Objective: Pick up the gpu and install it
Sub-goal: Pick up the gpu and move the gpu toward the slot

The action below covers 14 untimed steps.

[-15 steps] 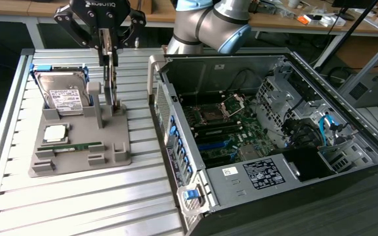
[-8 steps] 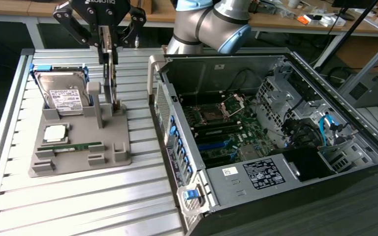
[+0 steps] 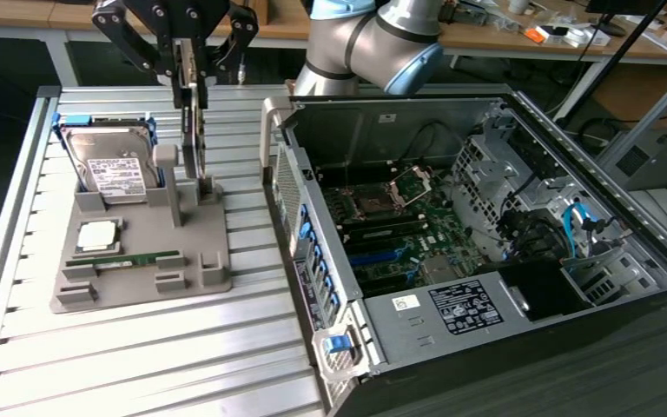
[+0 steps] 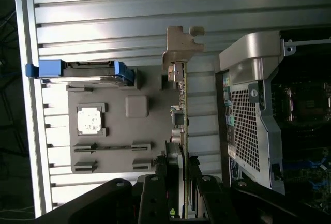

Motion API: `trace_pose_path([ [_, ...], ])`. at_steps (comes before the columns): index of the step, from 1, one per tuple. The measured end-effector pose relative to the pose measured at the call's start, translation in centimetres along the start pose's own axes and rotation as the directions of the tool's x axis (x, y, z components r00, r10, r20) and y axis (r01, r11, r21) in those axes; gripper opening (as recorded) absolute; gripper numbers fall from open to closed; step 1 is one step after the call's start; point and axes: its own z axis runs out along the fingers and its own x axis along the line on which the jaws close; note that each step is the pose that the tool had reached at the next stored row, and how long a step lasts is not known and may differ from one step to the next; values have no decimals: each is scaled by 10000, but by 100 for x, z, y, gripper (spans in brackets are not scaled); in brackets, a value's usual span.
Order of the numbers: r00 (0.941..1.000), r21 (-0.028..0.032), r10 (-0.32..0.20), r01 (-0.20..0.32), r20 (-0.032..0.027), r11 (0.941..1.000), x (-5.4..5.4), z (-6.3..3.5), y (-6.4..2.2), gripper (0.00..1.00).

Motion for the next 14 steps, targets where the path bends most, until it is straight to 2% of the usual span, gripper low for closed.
trace_pose_path([
  [8, 10000, 0, -1, 1, -2, 10000, -1, -3, -2, 27],
  [14, 10000, -2, 1, -1, 0, 10000, -16, -5, -83, 27],
])
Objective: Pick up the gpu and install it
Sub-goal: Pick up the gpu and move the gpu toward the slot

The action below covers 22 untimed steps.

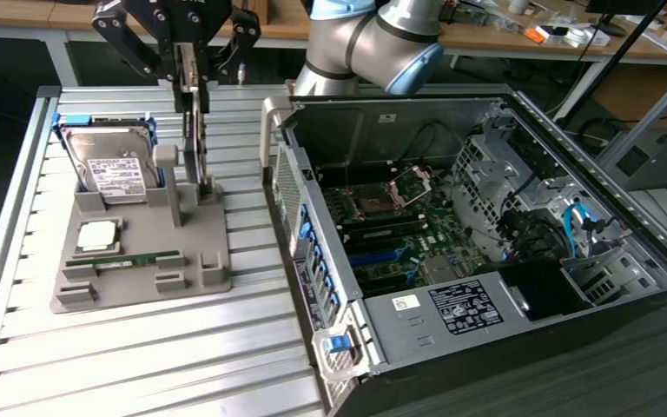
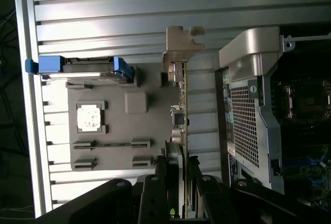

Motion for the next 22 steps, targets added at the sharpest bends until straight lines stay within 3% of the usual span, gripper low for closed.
trace_pose_path([
  [6, 10000, 1, 0, 0, -4, 10000, -78, -1, -54, 27],
  [22, 10000, 1, -1, 1, -6, 10000, -268, 4, -58, 27],
])
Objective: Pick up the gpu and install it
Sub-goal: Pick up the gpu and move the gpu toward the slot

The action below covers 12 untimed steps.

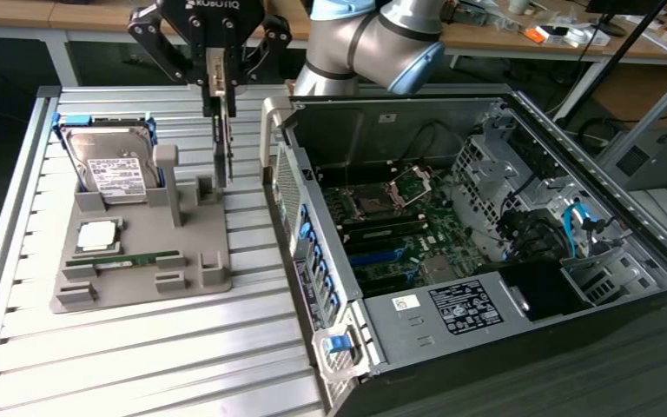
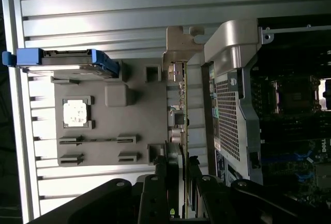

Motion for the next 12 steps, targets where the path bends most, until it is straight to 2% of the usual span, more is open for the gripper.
trace_pose_path([
  [12, 10000, 0, 1, -1, 0, 10000, -119, 3, 6, 27],
])
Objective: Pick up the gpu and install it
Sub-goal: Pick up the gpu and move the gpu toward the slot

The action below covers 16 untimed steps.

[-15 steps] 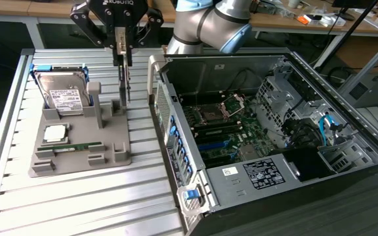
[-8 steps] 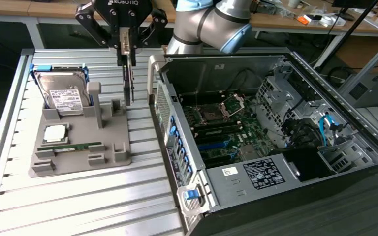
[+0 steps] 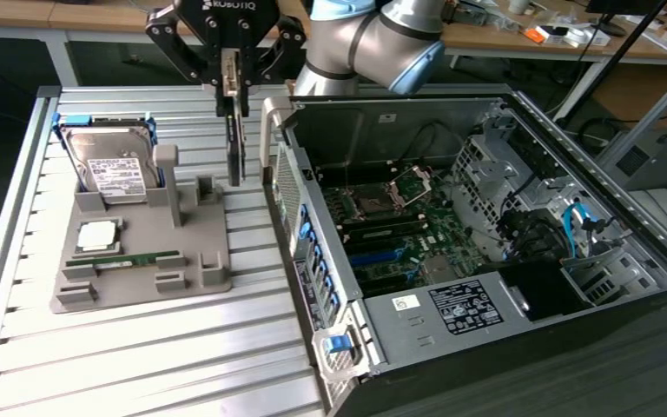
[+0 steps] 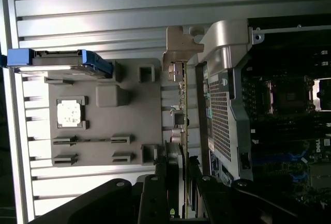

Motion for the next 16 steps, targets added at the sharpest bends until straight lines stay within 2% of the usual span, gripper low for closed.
trace_pose_path([
  [16, 10000, 0, 1, -1, 1, 10000, -149, 4, 10, 27],
])
